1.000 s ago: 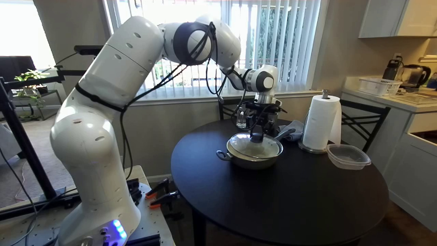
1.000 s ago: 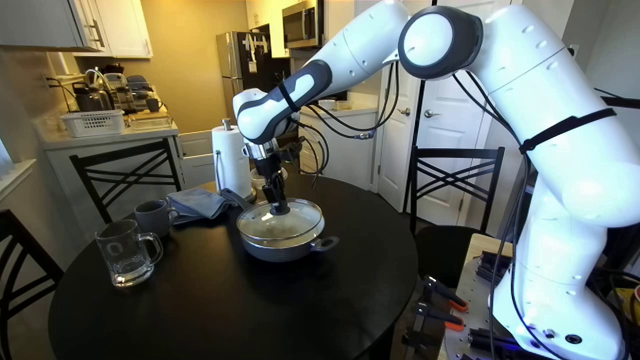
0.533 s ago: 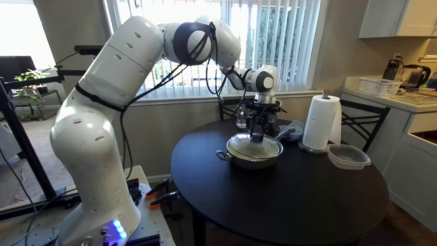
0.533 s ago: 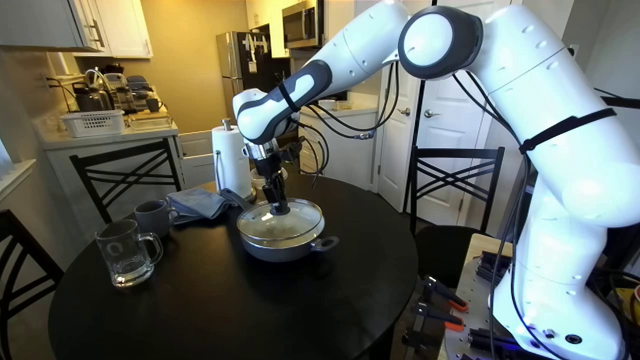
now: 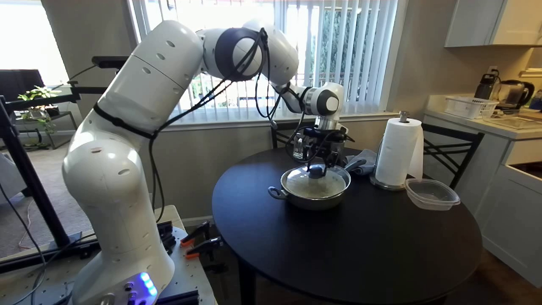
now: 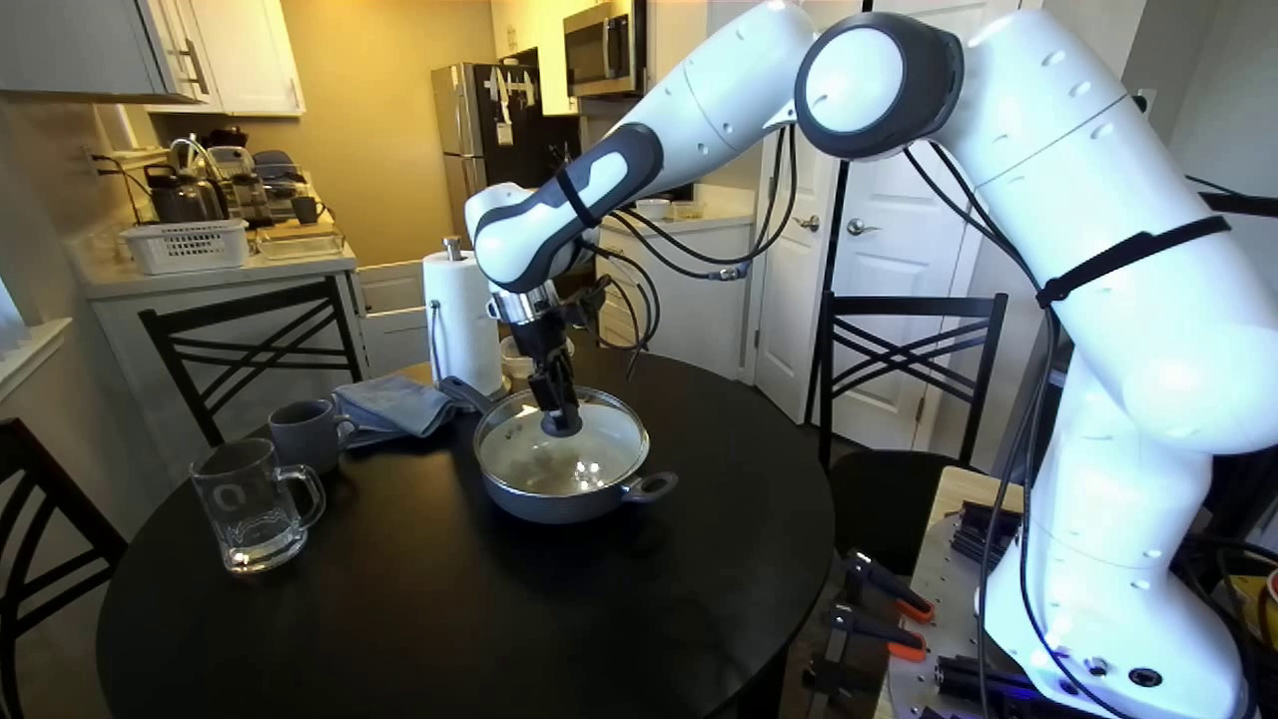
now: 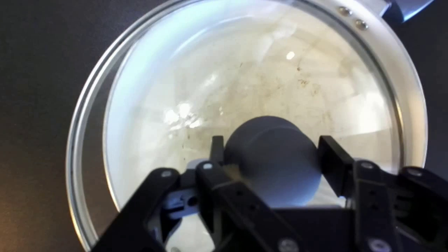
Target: Place the lid on the pot
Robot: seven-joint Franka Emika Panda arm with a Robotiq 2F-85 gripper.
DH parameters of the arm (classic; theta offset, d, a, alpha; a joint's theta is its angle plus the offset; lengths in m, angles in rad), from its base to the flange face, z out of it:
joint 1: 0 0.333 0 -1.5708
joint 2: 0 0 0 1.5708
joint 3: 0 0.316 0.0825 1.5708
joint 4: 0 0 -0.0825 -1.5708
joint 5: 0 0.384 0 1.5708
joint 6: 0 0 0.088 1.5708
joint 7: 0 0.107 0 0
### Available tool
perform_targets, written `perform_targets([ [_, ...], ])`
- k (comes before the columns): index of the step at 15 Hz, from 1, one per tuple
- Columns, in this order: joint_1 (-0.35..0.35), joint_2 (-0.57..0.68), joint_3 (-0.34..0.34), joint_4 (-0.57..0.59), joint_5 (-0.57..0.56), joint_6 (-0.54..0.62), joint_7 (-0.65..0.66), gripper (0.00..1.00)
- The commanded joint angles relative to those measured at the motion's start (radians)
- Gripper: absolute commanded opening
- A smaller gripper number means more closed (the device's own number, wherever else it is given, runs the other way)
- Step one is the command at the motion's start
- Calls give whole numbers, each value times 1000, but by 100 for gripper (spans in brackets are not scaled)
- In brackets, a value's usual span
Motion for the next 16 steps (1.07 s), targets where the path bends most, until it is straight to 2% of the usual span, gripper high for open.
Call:
perform_targets([
  [1, 7, -6, -8, -24, -10, -37, 2, 98],
  [8, 4, -7, -14, -30, -11, -48, 12, 100],
  [11, -5, -39, -32, -57, -12, 31, 46, 100],
  [15, -50, -129, -45, -141, 30, 143, 68, 100],
  [16, -28, -43, -42, -41, 9, 83, 49, 100],
])
